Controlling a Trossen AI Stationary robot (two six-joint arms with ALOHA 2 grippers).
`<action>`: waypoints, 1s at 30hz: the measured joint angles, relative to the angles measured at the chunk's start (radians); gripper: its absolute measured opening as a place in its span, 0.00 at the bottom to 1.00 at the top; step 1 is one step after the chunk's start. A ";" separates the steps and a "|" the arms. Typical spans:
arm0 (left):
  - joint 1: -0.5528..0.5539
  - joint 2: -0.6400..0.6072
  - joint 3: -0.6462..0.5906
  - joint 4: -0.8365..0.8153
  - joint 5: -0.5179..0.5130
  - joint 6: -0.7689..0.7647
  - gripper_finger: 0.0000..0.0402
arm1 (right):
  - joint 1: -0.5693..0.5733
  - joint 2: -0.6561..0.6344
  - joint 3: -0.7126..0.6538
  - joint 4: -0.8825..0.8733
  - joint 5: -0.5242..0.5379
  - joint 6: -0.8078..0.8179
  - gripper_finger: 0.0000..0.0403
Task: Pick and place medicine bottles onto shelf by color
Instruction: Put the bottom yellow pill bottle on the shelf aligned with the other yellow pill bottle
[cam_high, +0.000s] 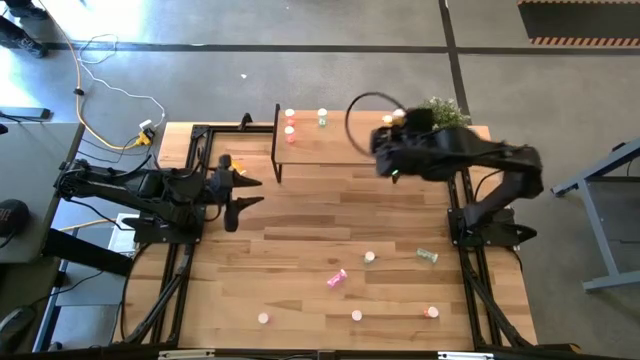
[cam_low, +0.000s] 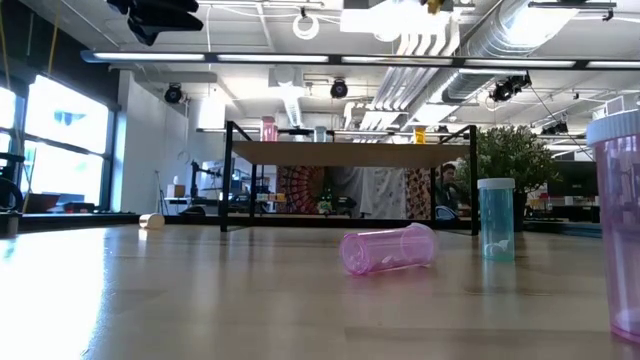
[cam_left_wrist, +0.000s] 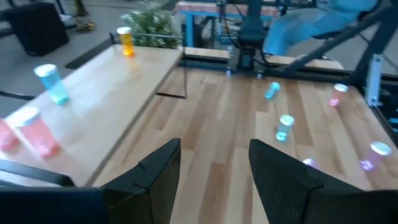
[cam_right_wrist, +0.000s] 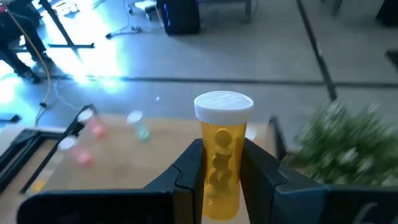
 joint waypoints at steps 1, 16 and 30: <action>0.000 0.000 0.000 0.004 -0.016 0.000 0.45 | -0.007 -0.018 0.000 0.000 0.011 -0.032 0.16; 0.000 0.000 0.000 0.183 -0.346 0.000 0.45 | -0.048 -0.246 0.000 0.000 0.171 -0.361 0.16; 0.000 0.000 0.000 0.249 -0.478 0.000 0.45 | -0.003 -0.555 -0.577 0.182 0.204 -0.178 0.16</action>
